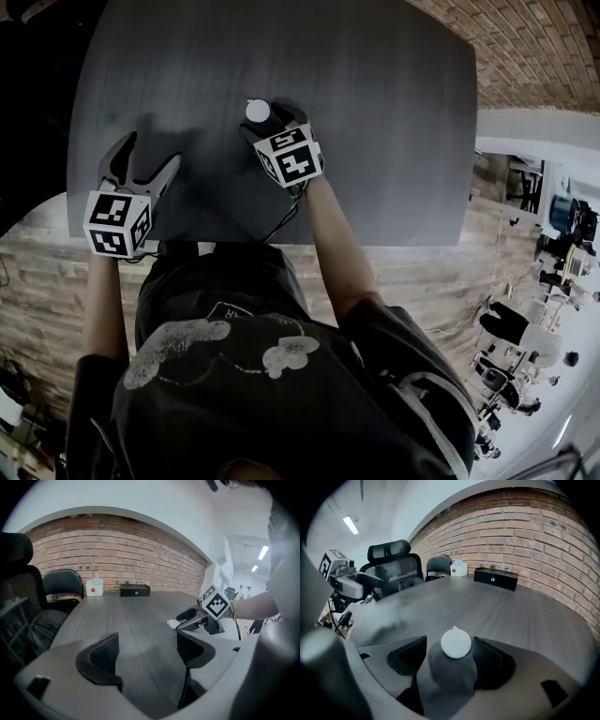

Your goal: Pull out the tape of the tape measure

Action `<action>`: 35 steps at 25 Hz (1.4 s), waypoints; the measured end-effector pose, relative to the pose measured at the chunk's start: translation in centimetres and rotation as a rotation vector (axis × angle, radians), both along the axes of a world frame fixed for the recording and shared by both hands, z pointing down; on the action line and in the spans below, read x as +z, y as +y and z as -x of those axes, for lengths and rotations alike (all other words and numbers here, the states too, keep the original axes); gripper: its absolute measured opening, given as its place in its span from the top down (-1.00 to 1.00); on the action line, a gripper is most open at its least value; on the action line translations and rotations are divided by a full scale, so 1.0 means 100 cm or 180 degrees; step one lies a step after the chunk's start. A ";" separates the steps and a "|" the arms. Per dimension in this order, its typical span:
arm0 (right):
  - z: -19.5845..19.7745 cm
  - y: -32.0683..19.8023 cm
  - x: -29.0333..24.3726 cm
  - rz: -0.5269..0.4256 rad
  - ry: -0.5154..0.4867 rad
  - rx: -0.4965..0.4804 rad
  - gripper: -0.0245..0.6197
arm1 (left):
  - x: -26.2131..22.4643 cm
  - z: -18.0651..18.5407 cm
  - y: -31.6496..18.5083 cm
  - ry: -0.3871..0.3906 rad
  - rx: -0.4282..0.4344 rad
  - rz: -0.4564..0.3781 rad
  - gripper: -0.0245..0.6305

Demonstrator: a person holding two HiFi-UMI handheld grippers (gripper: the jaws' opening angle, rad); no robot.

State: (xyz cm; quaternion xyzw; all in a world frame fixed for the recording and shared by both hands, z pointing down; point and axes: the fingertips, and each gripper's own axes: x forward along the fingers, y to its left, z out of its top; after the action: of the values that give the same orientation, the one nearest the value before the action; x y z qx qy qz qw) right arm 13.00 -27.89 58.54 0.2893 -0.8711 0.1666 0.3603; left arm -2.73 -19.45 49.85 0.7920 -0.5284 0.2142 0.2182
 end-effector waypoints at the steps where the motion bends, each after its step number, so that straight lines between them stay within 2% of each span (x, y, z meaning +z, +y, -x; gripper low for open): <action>1: 0.000 -0.002 0.004 0.0005 0.0036 0.0007 -0.06 | 0.003 0.000 0.003 -0.0004 -0.0023 0.0025 -0.24; 4: 0.001 -0.005 0.013 0.0041 0.0110 0.0040 -0.06 | 0.011 0.000 0.011 -0.0015 -0.0082 0.0085 -0.24; 9: 0.001 -0.011 0.015 0.0056 0.0048 0.0169 -0.06 | 0.014 0.001 0.021 0.0005 -0.0153 0.0105 -0.24; 12: 0.003 -0.010 0.019 0.0028 0.0159 0.0145 -0.04 | 0.014 0.005 0.026 -0.0007 -0.0175 0.0090 -0.24; 17: 0.008 -0.006 0.020 -0.0009 0.0185 0.0115 0.15 | 0.013 0.011 0.033 -0.0035 -0.0176 0.0076 -0.24; 25: 0.005 -0.008 0.020 0.0050 0.0264 0.0099 0.20 | 0.010 0.010 0.034 -0.0061 -0.0056 0.0048 -0.24; 30: 0.004 -0.003 -0.005 -0.0115 0.0234 0.0123 0.20 | 0.001 0.011 0.029 -0.0059 0.0096 -0.0009 -0.24; 35: 0.013 0.004 -0.041 -0.0332 0.0151 -0.0067 0.20 | -0.010 0.009 0.018 -0.0081 0.0317 -0.0135 -0.24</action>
State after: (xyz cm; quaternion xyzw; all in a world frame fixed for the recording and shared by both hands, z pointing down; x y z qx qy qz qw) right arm 11.67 -27.50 54.46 0.3023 -0.8728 0.1102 0.3671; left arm -3.60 -17.68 48.82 0.8190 -0.4955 0.2236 0.1837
